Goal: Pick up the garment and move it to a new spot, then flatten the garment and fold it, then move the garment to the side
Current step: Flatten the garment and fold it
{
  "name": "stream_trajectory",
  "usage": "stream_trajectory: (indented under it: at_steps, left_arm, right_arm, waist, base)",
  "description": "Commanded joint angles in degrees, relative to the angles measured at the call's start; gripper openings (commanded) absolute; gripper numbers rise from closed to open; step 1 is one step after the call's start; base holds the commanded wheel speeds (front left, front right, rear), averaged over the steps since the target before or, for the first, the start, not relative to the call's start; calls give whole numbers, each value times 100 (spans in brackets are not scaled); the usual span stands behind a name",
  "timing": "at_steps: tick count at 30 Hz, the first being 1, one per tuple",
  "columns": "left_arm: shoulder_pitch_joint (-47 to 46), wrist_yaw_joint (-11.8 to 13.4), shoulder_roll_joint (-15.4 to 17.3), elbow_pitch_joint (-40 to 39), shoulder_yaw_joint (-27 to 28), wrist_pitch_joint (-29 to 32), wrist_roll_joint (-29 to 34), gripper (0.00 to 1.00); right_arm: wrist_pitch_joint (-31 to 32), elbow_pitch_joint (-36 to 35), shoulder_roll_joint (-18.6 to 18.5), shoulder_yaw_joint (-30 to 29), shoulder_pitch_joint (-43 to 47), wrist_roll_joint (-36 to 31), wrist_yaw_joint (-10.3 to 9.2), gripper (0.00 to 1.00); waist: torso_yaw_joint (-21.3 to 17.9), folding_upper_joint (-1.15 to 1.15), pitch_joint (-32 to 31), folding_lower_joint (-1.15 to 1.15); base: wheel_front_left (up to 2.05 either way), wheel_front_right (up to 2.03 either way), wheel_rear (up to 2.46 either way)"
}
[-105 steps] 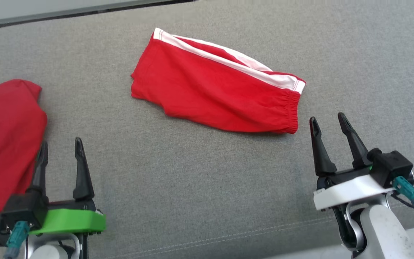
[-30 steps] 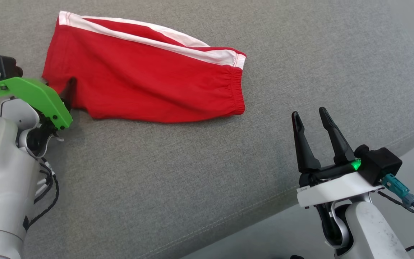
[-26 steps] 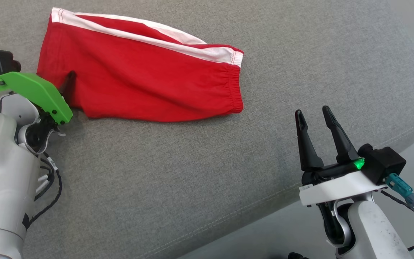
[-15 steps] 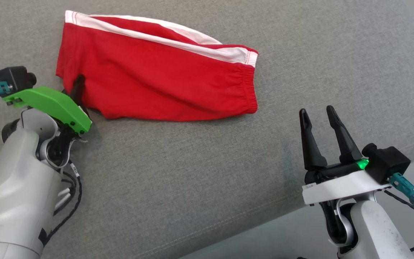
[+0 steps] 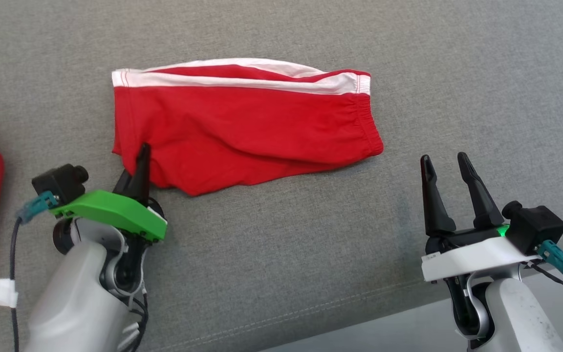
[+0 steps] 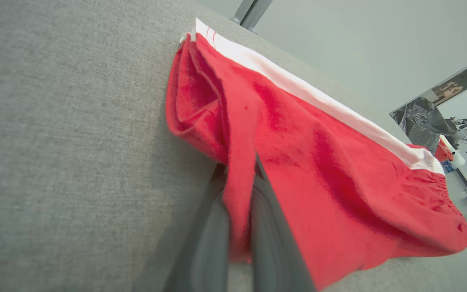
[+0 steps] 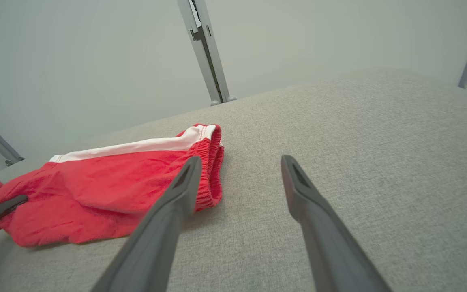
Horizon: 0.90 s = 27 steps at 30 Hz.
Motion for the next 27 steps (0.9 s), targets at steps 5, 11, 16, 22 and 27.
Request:
stream_trajectory:
  at_steps: [5, 11, 16, 22, 27]
  left_arm:
    - [643, 315, -59, -681, -68, -139, 105, 0]
    - [1062, 588, -5, -1128, -193, 84, 92, 29]
    - [1129, 938, 169, -1153, -280, -2, 450, 100]
    - [1224, 1536, 444, -1251, -379, -249, 1079, 100]
    - [1303, 1770, 622, -1681, -332, -449, 1599, 100]
  right_arm:
    - [-12, 83, -41, -25, 116, 34, -1, 100]
    - [-12, 194, -96, -8, 137, 102, -1, 100]
    - [-12, 325, -131, 86, 83, 156, -2, 100]
    - [-12, 471, -219, 44, -8, 80, -2, 100]
    - [-12, 550, -292, -15, -53, -42, -1, 100]
  waist:
    - [305, 0, -284, 0]
    - [413, 0, -425, 0]
    - [350, 0, -532, 0]
    - [295, 0, -713, 0]
    - [359, 0, -915, 0]
  base:
    - [0, 0, 0]
    - [0, 0, 0]
    - [0, 0, 0]
    - [0, 0, 0]
    - [0, 0, 0]
